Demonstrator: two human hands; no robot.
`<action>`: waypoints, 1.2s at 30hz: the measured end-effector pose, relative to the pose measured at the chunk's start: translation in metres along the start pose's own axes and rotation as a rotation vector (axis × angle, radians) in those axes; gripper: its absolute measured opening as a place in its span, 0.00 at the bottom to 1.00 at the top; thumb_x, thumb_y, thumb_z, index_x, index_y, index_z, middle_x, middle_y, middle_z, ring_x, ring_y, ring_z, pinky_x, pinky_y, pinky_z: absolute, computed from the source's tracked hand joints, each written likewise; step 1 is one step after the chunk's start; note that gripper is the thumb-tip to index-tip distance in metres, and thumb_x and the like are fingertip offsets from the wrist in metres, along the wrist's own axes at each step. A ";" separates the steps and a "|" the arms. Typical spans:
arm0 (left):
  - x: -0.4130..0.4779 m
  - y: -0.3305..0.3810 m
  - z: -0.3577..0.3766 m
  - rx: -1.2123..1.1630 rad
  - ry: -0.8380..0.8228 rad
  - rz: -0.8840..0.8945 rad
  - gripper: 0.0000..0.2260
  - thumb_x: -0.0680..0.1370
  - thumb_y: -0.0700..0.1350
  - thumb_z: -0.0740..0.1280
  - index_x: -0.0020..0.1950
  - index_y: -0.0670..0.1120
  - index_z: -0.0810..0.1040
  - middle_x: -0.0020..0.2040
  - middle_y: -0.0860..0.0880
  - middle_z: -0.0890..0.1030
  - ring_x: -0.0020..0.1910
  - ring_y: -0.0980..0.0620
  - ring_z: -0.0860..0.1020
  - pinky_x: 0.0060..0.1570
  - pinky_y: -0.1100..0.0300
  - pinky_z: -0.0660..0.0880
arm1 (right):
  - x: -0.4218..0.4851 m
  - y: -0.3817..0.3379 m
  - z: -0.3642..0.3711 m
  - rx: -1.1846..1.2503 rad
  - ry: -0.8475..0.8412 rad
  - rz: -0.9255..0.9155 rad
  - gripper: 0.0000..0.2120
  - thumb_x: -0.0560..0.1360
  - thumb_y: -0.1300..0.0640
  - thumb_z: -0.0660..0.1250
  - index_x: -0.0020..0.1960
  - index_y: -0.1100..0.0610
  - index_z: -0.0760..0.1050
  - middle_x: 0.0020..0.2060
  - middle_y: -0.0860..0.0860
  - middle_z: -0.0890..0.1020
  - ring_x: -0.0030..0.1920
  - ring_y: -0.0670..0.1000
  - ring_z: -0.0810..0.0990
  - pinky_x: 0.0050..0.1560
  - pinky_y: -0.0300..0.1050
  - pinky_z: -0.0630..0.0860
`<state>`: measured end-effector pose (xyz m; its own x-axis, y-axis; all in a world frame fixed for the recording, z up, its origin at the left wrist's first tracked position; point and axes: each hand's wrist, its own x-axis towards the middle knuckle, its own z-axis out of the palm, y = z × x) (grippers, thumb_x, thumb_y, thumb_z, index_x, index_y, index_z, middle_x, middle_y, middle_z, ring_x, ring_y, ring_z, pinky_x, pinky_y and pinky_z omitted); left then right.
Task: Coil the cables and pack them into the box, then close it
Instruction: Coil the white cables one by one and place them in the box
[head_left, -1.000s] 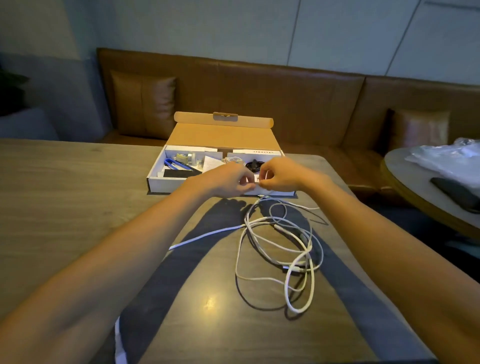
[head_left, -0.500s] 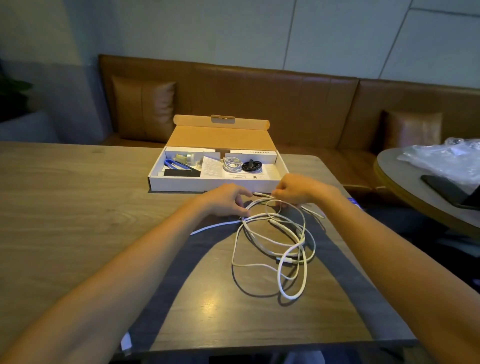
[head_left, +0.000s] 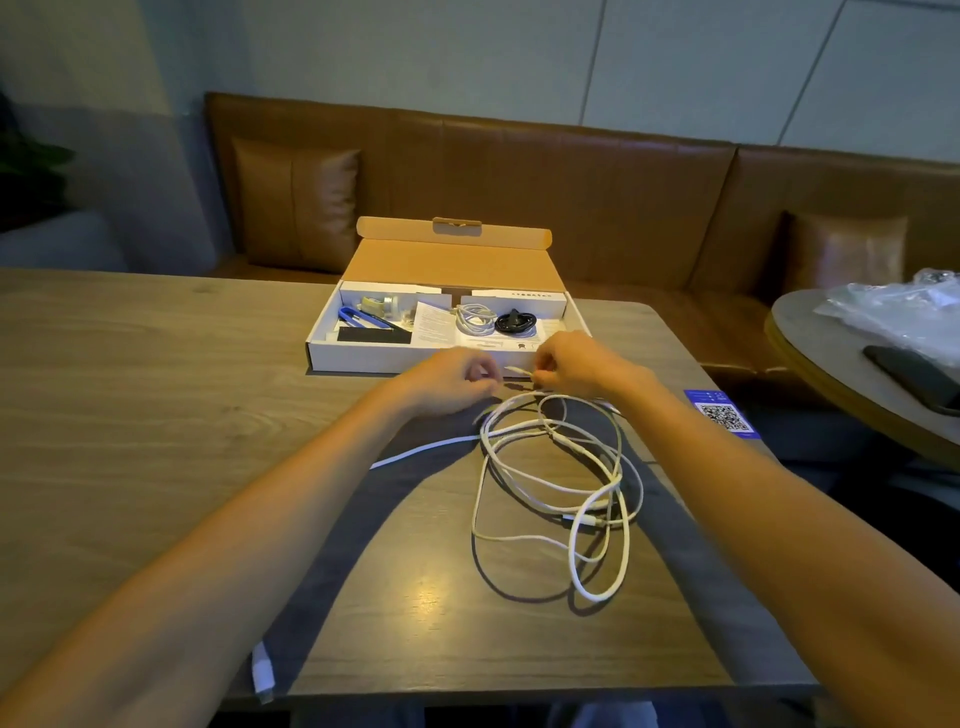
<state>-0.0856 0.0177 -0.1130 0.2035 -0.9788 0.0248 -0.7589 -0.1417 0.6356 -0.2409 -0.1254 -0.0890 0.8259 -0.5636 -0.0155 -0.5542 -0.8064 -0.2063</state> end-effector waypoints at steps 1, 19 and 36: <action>0.000 -0.001 -0.003 -0.069 0.088 -0.020 0.09 0.83 0.50 0.64 0.59 0.47 0.77 0.50 0.48 0.80 0.47 0.48 0.79 0.46 0.56 0.78 | -0.001 -0.002 -0.003 0.032 0.035 -0.043 0.08 0.80 0.54 0.67 0.53 0.57 0.81 0.48 0.55 0.84 0.45 0.53 0.80 0.49 0.50 0.80; -0.019 0.022 -0.068 -1.421 -0.104 0.054 0.12 0.84 0.49 0.60 0.45 0.44 0.75 0.39 0.48 0.76 0.38 0.53 0.77 0.40 0.62 0.79 | 0.008 -0.051 -0.037 0.547 0.243 -0.229 0.06 0.84 0.60 0.59 0.54 0.57 0.75 0.38 0.52 0.81 0.39 0.53 0.83 0.43 0.47 0.83; -0.013 -0.007 -0.062 0.000 0.434 0.128 0.11 0.85 0.42 0.58 0.45 0.50 0.74 0.40 0.53 0.78 0.42 0.54 0.75 0.41 0.62 0.69 | 0.009 -0.084 -0.035 0.437 0.174 -0.297 0.10 0.80 0.51 0.67 0.51 0.55 0.84 0.39 0.54 0.83 0.37 0.51 0.77 0.36 0.46 0.71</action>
<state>-0.0443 0.0406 -0.0701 0.3488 -0.8357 0.4243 -0.7948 -0.0239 0.6064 -0.1901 -0.0691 -0.0379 0.8902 -0.3746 0.2590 -0.1752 -0.8067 -0.5644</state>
